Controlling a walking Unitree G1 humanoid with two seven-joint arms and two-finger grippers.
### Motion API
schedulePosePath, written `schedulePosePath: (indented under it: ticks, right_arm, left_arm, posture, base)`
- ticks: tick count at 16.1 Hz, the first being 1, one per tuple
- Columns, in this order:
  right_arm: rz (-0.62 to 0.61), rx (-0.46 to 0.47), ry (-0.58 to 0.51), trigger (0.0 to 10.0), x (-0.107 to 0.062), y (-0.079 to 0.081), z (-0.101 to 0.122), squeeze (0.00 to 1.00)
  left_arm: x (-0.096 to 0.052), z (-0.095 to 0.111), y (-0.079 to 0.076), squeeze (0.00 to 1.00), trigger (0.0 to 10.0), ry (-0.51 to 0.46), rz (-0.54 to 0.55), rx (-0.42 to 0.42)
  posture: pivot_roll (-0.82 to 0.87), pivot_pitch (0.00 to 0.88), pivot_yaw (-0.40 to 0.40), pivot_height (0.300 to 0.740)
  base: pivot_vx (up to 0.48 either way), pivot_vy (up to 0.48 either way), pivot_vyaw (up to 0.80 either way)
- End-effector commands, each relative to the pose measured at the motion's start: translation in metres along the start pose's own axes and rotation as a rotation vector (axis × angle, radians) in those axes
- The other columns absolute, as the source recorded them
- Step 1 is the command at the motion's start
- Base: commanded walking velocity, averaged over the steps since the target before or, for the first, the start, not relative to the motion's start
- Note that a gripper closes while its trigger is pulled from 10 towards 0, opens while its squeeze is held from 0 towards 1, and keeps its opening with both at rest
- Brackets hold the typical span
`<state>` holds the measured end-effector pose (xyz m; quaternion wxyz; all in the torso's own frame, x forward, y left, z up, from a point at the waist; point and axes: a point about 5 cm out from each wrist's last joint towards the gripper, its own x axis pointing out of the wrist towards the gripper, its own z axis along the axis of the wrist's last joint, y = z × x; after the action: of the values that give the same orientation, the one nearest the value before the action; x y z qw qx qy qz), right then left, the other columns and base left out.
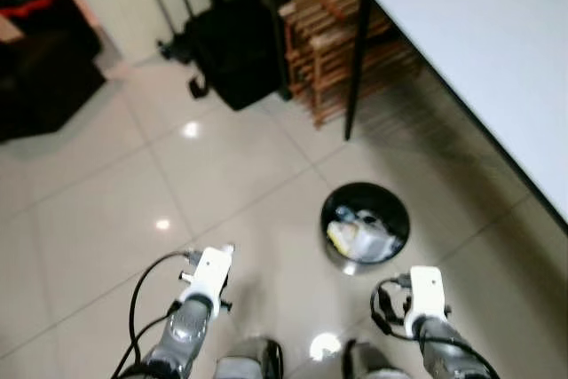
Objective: Picking trash to rubbish bin
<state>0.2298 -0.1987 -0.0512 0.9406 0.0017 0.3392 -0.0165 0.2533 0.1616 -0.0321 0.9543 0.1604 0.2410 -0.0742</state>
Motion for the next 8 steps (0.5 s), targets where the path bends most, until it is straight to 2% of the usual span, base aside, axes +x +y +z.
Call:
schedulePosePath:
  ticks: [1,2,8]
  right_arm:
    - [0.031,0.002,0.049,10.0,-0.0021,0.0125,-0.0132,0.0]
    - [0.029,0.005,0.045,10.0,-0.002,0.0125,-0.0127,0.0]
    - [0.019,0.011,0.036,10.0,-0.0016,0.0119,-0.0111,0.0]
  left_arm:
    - [-0.0051,-0.0126,0.0104,0.0,10.0,0.043,0.03,0.009]
    - [-0.0051,-0.0126,0.0105,0.0,10.0,0.042,0.03,0.008]
    - [-0.0051,-0.0122,0.0115,0.0,10.0,0.038,0.031,0.008]
  posture:
    - [0.05,0.254,0.133,0.74]
    - [0.05,0.254,0.133,0.74]
    - [0.05,0.265,0.134,0.74]
  base:
    - [0.266,0.0,-0.8]
    - [0.27,0.0,-0.73]
    - [0.273,0.0,0.0]
